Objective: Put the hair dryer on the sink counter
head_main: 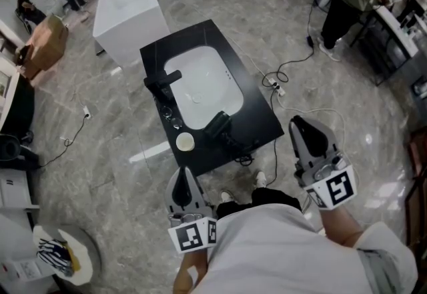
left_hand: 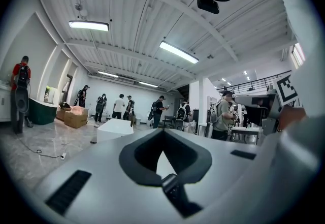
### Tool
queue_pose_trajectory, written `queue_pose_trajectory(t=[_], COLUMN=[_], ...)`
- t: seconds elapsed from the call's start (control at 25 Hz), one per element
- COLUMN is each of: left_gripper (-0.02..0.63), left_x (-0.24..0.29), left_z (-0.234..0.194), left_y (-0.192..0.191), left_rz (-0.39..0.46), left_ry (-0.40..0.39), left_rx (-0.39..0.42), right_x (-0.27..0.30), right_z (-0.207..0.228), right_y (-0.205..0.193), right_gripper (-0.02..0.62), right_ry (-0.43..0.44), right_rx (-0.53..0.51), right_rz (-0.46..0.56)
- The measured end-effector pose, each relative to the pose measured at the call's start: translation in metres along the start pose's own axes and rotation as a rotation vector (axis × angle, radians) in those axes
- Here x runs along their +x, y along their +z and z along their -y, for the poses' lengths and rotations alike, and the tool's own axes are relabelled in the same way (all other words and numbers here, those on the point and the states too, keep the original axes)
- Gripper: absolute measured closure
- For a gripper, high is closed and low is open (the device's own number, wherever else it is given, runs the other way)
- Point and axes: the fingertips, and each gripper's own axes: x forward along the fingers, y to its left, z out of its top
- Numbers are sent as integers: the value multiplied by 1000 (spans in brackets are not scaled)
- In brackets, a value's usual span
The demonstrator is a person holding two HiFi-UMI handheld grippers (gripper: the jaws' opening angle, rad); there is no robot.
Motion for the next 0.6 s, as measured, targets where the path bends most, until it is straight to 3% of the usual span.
queue_pose_trajectory(t=[0.6], left_gripper=[604], left_x=[5], left_z=[5], left_y=[-8], left_rz=[-20], left_ry=[-2], left_rx=[-12], right_x=[0], right_z=[1], right_y=[-7], right_gripper=[548], right_ry=[8], right_rx=[-12], right_rz=[-31])
